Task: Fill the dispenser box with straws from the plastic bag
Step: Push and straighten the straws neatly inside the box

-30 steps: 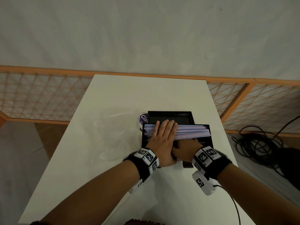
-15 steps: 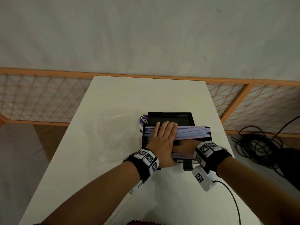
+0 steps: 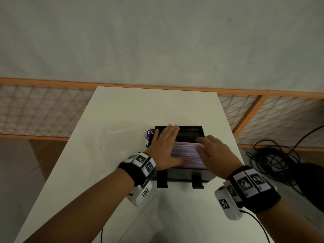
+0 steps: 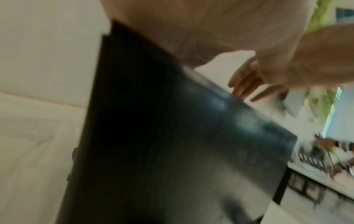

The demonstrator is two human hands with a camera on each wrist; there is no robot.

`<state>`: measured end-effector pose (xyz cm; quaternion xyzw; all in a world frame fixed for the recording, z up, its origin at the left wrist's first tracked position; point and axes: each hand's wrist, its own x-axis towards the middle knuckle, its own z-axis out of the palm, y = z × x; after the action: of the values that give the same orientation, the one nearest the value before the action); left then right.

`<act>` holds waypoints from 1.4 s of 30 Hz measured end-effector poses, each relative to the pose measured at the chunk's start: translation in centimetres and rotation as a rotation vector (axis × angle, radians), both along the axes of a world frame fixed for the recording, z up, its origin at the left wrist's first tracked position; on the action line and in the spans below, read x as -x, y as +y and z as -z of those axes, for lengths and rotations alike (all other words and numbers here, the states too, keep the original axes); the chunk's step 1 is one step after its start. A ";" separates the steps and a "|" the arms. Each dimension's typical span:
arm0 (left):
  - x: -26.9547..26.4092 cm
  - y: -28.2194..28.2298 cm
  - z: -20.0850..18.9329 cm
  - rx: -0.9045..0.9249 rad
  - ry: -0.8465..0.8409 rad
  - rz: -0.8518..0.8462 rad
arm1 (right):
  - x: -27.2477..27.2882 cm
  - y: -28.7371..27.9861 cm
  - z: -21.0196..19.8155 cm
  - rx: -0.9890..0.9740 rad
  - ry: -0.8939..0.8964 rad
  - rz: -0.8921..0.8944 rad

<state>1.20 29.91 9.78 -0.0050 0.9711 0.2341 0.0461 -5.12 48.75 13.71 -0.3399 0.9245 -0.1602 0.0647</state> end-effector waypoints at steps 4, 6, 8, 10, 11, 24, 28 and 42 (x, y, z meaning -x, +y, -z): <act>-0.5 -1.9 -1.0 -0.511 0.131 -0.349 | -2.5 0.5 3.1 -0.275 -0.151 -0.206; -0.1 -3.3 0.6 -0.752 0.084 -0.494 | -2.2 0.6 4.4 -0.297 -0.141 -0.163; -0.1 -4.1 2.5 -0.835 0.029 -0.553 | -1.7 0.5 4.3 -0.193 -0.125 -0.117; -0.3 -4.8 6.1 -0.849 -0.007 -0.523 | -1.7 -0.1 3.8 -0.012 -0.050 -0.184; -0.6 -4.7 7.1 -0.848 -0.012 -0.516 | -1.9 -0.5 3.7 0.055 -0.007 -0.231; -1.2 -3.7 6.1 -0.869 0.098 -0.524 | -2.4 -2.2 2.8 -0.212 -0.262 -0.279; -1.3 -3.7 6.1 -0.868 0.083 -0.519 | -2.4 -2.6 3.9 -0.187 -0.245 -0.213; -1.2 -3.8 6.7 -0.942 0.109 -0.528 | -2.1 -1.3 5.2 0.138 -0.293 0.305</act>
<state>2.38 26.15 3.12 -0.2154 0.7279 0.6475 -0.0672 -2.98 47.48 8.51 -0.1730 0.9327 -0.2787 0.1498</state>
